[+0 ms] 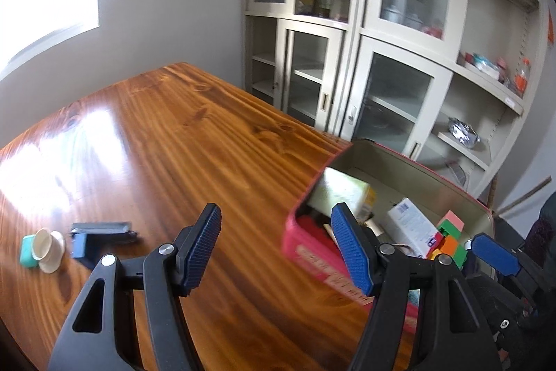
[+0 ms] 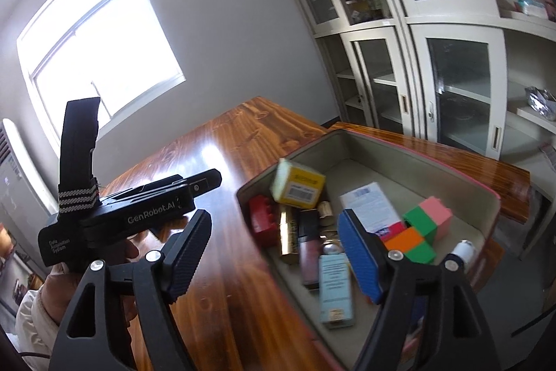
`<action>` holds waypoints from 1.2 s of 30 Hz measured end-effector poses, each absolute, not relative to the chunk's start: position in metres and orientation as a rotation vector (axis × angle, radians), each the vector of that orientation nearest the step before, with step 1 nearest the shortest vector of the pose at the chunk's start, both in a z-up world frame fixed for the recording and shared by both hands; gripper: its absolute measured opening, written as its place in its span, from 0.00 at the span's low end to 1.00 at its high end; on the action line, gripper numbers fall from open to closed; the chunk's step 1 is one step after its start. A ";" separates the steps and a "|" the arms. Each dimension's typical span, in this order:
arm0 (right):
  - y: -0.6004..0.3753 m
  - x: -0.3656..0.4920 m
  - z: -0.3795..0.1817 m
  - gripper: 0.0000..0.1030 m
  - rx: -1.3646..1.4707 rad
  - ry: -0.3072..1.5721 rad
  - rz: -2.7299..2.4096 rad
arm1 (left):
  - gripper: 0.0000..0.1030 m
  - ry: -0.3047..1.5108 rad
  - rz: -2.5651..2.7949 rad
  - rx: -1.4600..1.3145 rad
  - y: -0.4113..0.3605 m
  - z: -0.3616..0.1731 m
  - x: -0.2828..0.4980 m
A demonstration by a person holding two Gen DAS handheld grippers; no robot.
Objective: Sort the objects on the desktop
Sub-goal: 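Withdraw both tools from the tin back over the table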
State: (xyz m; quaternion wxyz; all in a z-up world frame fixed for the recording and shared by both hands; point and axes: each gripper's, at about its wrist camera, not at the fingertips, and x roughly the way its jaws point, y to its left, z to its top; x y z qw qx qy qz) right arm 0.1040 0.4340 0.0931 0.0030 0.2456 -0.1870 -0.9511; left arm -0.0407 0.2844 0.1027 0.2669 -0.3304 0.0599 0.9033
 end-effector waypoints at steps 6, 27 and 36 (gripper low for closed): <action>0.405 0.097 0.097 0.77 0.785 -0.527 -2.954 | 0.68 0.125 2.494 -0.913 0.244 0.099 -0.045; 0.307 0.068 0.087 0.77 0.936 -0.348 -2.786 | 0.68 -0.027 2.690 -0.976 0.095 0.081 -0.056; 0.263 0.037 0.071 0.77 1.028 -0.270 -2.685 | 0.68 -0.043 2.812 -1.102 0.023 0.059 -0.086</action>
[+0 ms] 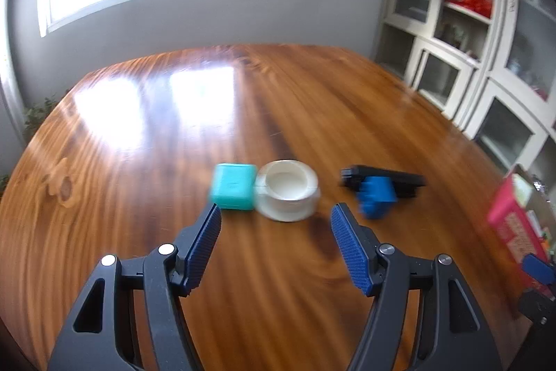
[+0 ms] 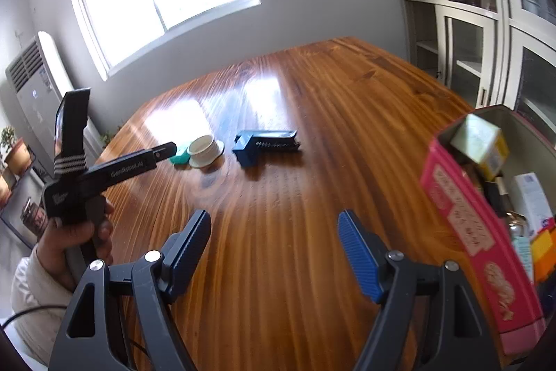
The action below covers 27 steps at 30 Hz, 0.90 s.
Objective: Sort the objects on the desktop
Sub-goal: 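Withdraw both tools from the tin back over the table, then grasp the teal case with the left tool while the right tool grasps the blue brick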
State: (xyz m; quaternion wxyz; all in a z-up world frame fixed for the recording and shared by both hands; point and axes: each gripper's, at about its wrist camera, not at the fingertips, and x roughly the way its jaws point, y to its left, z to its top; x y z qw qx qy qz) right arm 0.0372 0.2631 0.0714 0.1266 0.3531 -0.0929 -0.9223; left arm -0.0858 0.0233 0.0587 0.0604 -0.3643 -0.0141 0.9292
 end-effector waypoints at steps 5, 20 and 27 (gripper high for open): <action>0.246 0.023 0.060 0.77 1.091 -0.246 -2.652 | 0.68 -0.012 2.821 -1.147 0.005 0.048 -0.108; 0.222 -0.015 0.052 0.77 1.145 -0.186 -2.614 | 0.68 0.032 2.786 -1.201 0.009 0.025 -0.154; 0.211 -0.032 0.049 0.77 1.156 -0.173 -2.590 | 0.68 -0.023 2.781 -1.217 -0.009 0.026 -0.154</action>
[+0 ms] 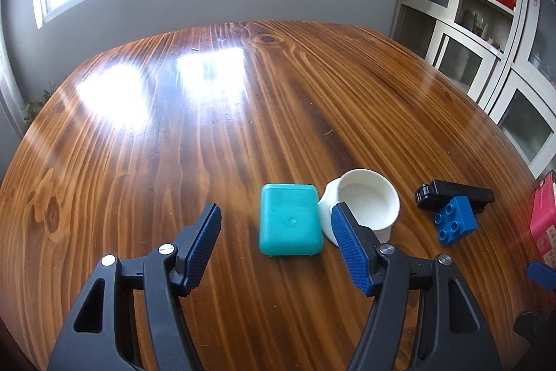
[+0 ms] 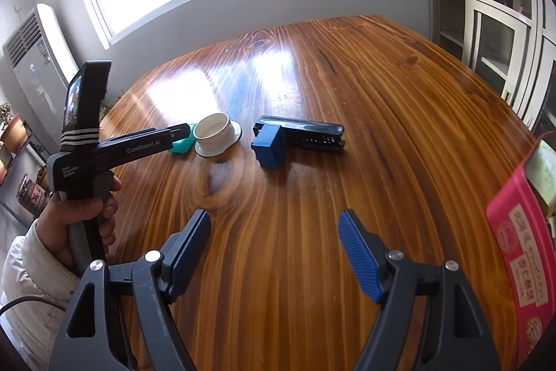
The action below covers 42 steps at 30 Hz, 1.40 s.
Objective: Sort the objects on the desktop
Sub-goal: 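Grasp the teal case with the left tool while the right tool grasps the blue brick, then carry the teal case and blue brick into the pink tin and release both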
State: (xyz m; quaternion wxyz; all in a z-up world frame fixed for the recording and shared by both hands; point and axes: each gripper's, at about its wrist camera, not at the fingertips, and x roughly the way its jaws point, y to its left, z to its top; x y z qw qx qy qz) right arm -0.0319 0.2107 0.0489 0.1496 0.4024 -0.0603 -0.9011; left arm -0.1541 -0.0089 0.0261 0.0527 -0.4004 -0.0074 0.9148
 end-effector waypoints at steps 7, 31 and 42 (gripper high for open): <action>0.192 -0.062 0.039 0.77 1.203 -0.102 -2.558 | 0.68 -0.008 2.775 -1.233 -0.010 0.024 -0.157; 0.168 -0.119 0.021 0.65 1.260 -0.072 -2.555 | 0.42 -0.036 2.764 -1.296 -0.010 0.015 -0.179; 0.164 -0.122 0.020 0.24 1.237 0.007 -2.609 | 0.42 -0.003 2.797 -1.220 0.000 0.029 -0.157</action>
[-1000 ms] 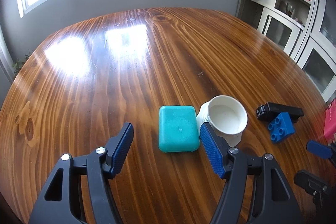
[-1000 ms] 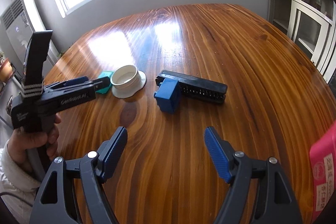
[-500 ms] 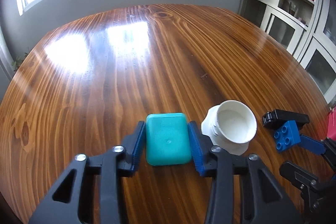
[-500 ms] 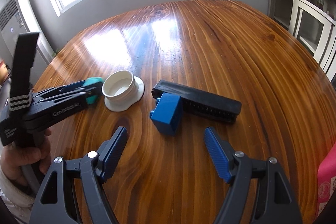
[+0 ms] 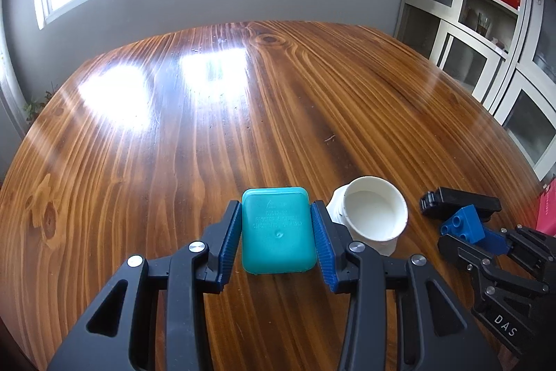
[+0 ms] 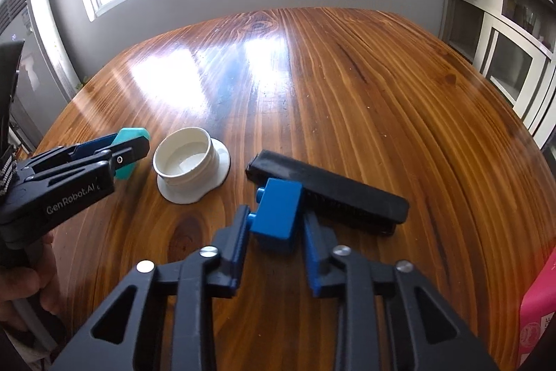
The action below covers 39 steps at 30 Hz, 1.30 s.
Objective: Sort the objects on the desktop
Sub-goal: 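Carry the teal case and blue brick into the pink tin and release both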
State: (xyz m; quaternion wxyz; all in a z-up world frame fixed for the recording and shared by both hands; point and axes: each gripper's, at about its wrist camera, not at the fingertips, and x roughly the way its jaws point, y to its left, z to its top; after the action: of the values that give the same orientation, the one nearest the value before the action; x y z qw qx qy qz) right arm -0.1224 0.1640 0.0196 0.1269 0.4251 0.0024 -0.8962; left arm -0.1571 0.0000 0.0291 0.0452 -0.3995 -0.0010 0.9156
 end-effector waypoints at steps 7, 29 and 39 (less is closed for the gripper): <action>0.186 -0.102 0.021 0.25 1.237 -0.096 -2.603 | 0.42 -0.013 2.823 -1.175 -0.001 0.037 -0.152; 0.276 0.000 0.072 0.25 1.069 -0.243 -2.815 | 0.42 0.087 2.739 -0.951 0.058 0.077 -0.105; 0.336 0.049 0.097 0.24 0.958 -0.315 -2.982 | 0.42 0.119 2.628 -0.883 0.106 0.090 -0.074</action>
State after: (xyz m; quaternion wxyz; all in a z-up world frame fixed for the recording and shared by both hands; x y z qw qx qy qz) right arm 0.0491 0.3357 0.0972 -0.0033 0.3043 -0.0999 -0.9473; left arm -0.0737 0.1065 0.0899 0.1825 -0.3129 0.0421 0.9311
